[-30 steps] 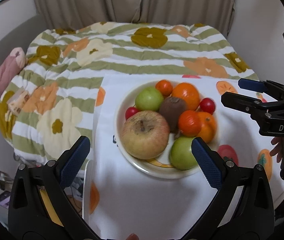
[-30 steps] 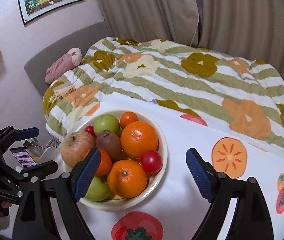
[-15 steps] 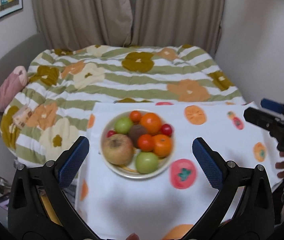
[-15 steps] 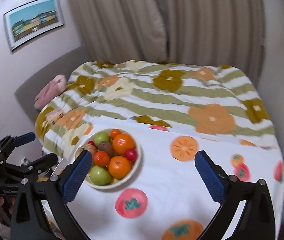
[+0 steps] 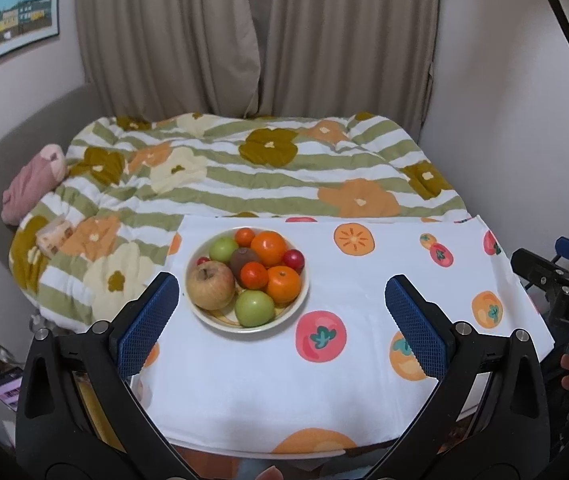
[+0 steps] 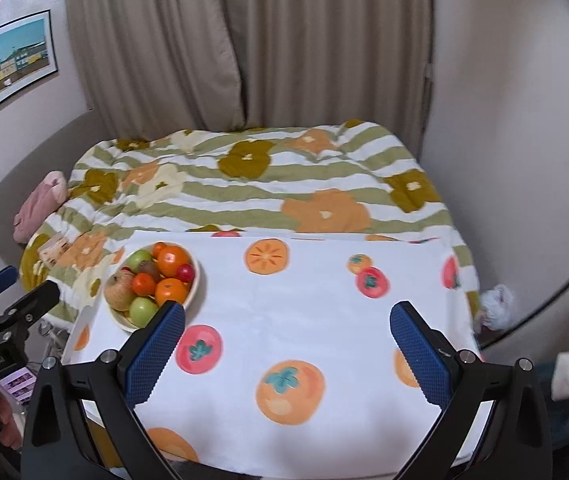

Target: Organize fruits

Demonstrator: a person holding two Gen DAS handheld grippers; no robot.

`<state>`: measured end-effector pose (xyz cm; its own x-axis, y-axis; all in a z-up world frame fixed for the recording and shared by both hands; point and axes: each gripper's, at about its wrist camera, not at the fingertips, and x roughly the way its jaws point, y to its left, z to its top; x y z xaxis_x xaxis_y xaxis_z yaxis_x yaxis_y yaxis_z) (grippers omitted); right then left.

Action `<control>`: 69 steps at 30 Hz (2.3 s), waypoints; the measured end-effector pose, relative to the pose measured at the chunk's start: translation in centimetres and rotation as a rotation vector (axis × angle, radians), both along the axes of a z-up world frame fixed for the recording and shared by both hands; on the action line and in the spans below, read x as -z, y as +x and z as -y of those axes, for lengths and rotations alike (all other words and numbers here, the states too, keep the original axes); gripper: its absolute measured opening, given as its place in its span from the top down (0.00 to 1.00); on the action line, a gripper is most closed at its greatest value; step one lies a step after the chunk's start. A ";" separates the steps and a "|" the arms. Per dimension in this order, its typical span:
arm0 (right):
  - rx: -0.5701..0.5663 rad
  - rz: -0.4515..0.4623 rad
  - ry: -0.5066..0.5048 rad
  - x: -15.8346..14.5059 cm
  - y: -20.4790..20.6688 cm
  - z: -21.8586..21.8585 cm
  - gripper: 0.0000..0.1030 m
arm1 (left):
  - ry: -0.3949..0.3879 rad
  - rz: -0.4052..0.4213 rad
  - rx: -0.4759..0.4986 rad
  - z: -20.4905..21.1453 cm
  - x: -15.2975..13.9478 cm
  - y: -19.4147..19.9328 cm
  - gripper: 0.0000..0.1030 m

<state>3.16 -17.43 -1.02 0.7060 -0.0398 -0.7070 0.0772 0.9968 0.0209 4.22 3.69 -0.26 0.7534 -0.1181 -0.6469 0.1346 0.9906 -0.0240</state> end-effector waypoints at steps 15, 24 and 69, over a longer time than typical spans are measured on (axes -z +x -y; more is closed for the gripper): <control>0.072 0.064 -0.013 -1.0 -3.1 1.2 0.01 | 0.000 0.058 0.027 1.0 -1.1 -1.5 0.00; 0.077 0.071 -0.013 -1.1 -3.3 1.3 0.01 | 0.011 0.067 0.029 1.6 -1.5 -1.5 0.00; 0.104 0.064 -0.017 -0.8 -0.6 1.8 0.01 | 0.013 0.067 0.024 1.3 -0.7 1.4 0.00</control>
